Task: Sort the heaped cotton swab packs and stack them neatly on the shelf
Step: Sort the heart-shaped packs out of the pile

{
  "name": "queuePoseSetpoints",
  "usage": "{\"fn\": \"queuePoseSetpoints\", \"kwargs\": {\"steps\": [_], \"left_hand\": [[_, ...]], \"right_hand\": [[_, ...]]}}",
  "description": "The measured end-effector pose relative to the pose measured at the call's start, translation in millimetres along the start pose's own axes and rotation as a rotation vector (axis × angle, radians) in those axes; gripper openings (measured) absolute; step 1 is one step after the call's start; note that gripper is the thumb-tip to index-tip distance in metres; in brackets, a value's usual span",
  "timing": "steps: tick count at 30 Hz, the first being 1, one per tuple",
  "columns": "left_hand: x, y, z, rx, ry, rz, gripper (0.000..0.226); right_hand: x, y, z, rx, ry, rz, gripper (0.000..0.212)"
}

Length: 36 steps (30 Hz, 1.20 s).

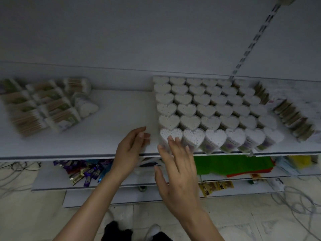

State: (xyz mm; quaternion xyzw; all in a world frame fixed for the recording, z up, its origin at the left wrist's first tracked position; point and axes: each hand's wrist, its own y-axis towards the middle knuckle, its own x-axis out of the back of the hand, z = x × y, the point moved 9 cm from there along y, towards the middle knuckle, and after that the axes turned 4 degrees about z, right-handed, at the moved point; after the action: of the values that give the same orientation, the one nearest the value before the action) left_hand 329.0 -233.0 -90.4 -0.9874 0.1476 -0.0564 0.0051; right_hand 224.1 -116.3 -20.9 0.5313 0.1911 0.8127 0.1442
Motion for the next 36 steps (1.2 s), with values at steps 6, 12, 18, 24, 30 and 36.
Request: {"fn": "queuePoseSetpoints", "kwargs": {"steps": [6,12,18,24,30,36], "left_hand": [[97,-19,-6,-0.115,0.262,-0.227,0.030],[187,-33,9,-0.084,0.398,-0.326,0.032],[251,-28,-8,-0.215,0.475,-0.383,0.035],[285,-14,-19,-0.327,0.369,-0.414,0.035],[217,12,-17,-0.256,0.221,0.083,0.081],[152,32,-26,-0.328,0.227,0.183,0.082]], "right_hand": [[-55,24,39,0.039,0.164,0.160,0.054],[-140,88,85,-0.019,0.334,0.419,0.066],[-212,171,161,0.218,0.214,0.401,0.064],[-198,131,156,-0.024,0.516,0.104,0.031],[-160,102,93,-0.677,1.088,-0.075,0.041],[-116,103,93,-0.579,0.854,-0.191,0.031]]}}
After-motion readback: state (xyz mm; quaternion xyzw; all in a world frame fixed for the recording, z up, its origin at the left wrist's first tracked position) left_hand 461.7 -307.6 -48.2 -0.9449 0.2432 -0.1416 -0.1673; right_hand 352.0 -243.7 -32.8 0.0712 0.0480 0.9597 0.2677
